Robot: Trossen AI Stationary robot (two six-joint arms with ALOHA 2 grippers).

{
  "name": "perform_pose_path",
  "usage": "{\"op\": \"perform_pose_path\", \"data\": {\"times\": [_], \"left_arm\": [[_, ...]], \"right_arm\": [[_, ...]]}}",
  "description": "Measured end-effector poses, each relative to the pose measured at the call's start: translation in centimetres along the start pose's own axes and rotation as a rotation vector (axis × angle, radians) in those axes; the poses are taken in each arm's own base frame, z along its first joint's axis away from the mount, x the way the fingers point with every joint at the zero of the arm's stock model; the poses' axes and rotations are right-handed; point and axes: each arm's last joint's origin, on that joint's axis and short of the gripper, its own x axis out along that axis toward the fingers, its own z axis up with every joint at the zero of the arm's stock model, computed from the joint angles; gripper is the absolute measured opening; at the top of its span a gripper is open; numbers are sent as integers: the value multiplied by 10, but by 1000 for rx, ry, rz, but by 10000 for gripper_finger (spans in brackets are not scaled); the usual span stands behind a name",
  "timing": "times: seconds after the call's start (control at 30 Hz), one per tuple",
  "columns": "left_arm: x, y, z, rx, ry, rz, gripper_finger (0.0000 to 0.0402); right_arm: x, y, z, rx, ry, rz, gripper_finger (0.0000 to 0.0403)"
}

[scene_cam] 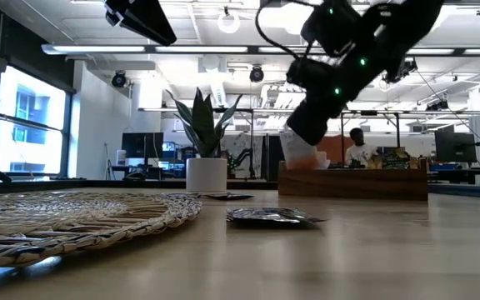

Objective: Pick & Place Tea
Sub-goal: Put the white tea bag into the left section of the wooden organizer

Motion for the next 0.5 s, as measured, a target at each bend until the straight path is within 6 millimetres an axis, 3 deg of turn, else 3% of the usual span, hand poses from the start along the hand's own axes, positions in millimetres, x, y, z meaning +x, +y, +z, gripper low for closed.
{"op": "perform_pose_path", "data": {"times": [0.23,0.5], "left_arm": [[0,0,0,0,0,1,143],[0,0,0,0,1,-1,143]], "right_arm": [[9,-2,-25,30,44,27,1],[10,-1,-19,82,-19,107,47]]}}
